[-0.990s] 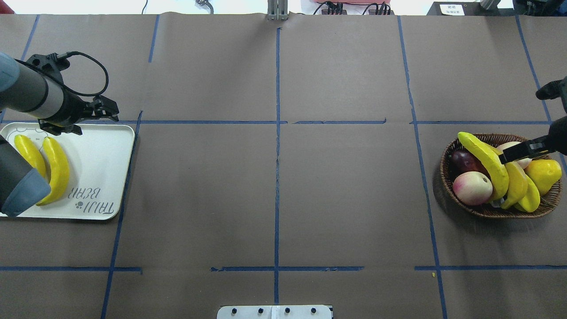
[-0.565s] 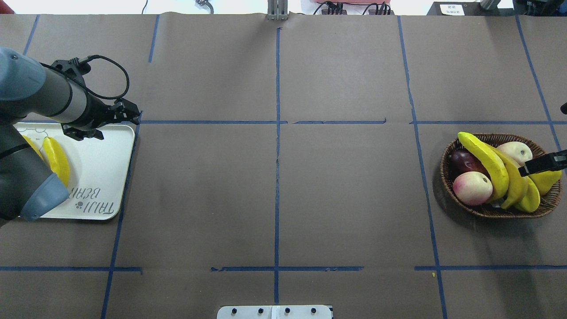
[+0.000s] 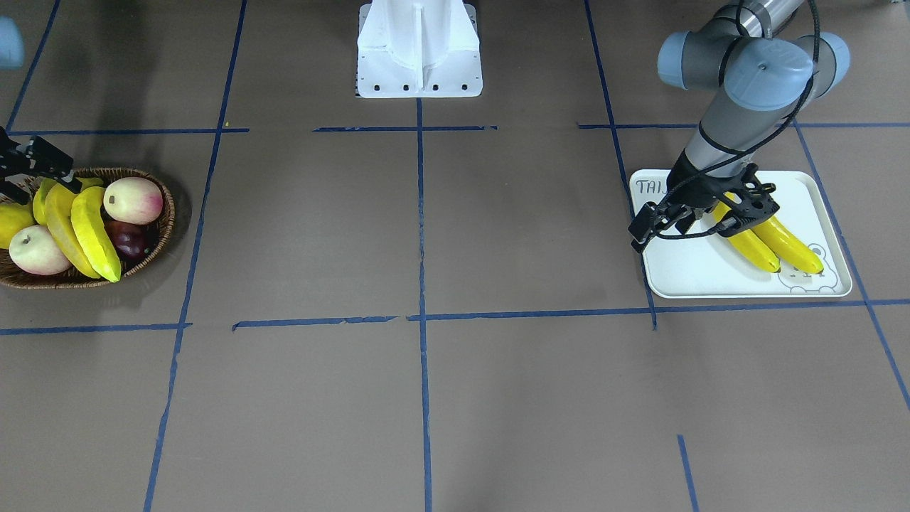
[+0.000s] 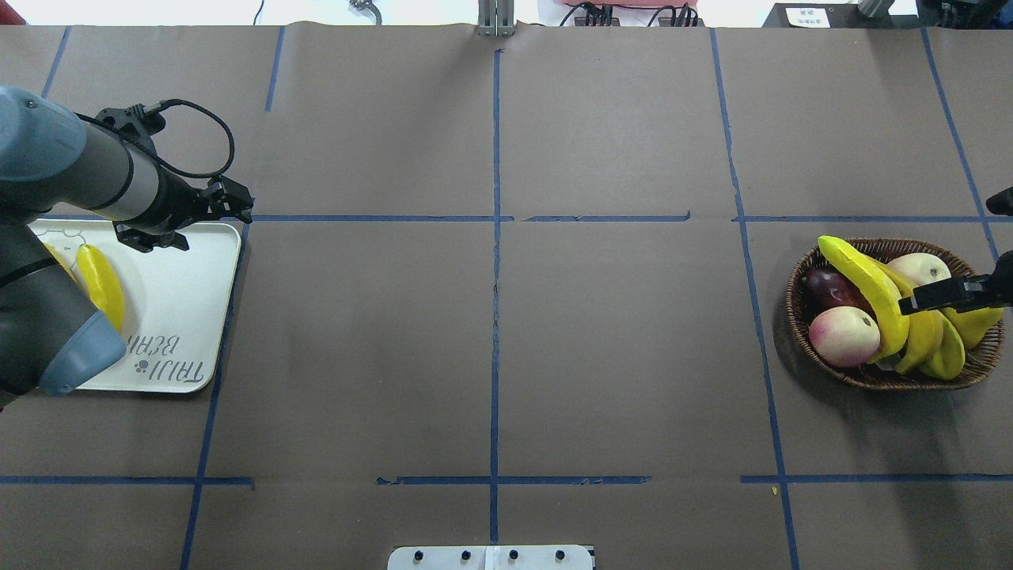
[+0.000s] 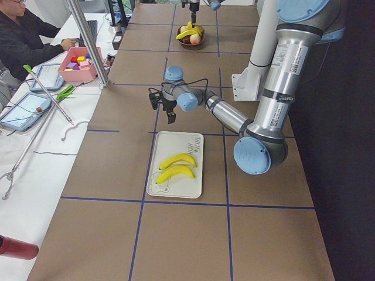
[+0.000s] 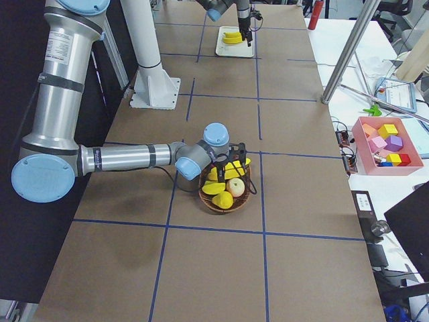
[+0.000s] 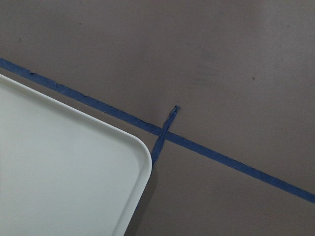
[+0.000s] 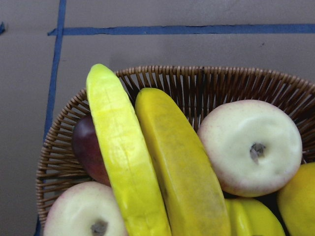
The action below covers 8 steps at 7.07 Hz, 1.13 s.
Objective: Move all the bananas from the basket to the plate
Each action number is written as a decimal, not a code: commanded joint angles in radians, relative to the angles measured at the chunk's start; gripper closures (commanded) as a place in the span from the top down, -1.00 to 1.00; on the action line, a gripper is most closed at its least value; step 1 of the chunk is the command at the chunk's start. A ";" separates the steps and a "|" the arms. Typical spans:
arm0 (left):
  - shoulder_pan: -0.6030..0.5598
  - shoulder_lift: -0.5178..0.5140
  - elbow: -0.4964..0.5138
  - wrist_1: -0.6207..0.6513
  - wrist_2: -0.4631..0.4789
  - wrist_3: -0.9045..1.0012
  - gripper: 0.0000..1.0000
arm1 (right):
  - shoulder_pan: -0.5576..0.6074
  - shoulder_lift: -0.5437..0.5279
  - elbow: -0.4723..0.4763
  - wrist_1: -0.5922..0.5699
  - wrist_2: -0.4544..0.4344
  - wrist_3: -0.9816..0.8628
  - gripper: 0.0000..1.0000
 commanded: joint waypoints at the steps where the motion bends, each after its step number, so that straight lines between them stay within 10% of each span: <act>1: 0.002 0.000 -0.004 0.000 0.002 -0.001 0.99 | -0.010 0.006 -0.030 0.006 0.000 -0.003 1.00; 2: 0.002 0.001 -0.012 0.000 0.002 -0.001 0.99 | -0.010 0.006 -0.030 0.006 0.003 -0.003 0.94; 5: 0.002 0.003 -0.012 0.000 0.002 -0.001 0.99 | -0.009 0.007 -0.033 0.004 0.006 -0.012 -0.79; 8: 0.002 0.003 -0.012 0.000 0.002 -0.001 0.99 | -0.004 0.001 -0.021 0.007 0.005 -0.012 -0.97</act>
